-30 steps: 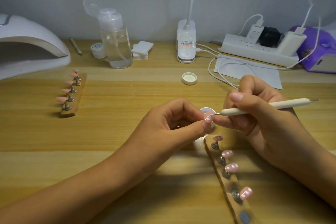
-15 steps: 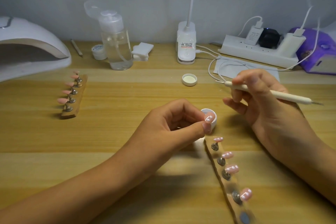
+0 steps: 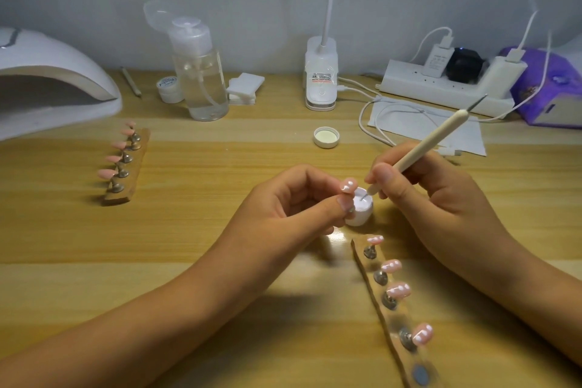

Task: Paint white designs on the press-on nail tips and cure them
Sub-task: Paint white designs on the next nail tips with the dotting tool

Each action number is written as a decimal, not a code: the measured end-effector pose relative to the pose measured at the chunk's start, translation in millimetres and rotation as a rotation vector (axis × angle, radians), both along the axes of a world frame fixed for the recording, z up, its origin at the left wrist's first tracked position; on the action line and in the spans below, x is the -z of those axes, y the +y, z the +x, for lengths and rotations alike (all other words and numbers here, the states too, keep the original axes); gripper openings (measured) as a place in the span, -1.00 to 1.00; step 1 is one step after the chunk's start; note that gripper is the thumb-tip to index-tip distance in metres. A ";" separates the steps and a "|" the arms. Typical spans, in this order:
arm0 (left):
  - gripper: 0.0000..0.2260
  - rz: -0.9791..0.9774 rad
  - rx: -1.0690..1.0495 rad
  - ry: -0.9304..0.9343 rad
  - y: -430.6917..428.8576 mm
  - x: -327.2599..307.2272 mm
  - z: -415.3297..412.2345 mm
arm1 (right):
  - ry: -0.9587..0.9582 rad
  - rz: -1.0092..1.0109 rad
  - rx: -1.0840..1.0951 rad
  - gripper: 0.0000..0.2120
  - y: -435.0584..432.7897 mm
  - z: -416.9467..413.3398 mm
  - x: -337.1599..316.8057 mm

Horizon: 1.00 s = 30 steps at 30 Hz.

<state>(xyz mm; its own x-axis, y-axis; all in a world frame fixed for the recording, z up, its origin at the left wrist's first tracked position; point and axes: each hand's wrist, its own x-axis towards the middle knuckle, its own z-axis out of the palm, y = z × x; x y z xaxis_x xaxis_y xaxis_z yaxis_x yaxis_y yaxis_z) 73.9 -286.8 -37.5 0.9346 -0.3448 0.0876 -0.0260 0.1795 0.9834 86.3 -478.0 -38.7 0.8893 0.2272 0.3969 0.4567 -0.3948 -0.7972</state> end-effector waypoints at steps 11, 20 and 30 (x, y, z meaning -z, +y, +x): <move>-0.93 0.003 0.005 -0.004 0.4 0.3 0.0 | 0.036 -0.023 -0.035 -0.86 -0.8 2.5 1.7; -0.87 0.006 0.005 0.000 0.3 -0.2 -0.1 | 0.032 0.012 -0.013 -0.88 -0.1 -0.1 -0.5; -0.93 -0.006 0.055 -0.015 1.1 -1.3 -1.8 | 0.182 0.629 -0.039 -0.91 -5.2 0.5 -6.5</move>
<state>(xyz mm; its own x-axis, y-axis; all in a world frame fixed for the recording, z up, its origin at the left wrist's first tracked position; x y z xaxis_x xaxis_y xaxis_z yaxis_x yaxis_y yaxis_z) 72.0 -285.7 -36.2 0.9126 -0.3954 0.1039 -0.0308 0.1868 0.9819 86.8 -483.2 -32.2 0.9506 0.0344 0.3086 0.2973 0.1866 -0.9364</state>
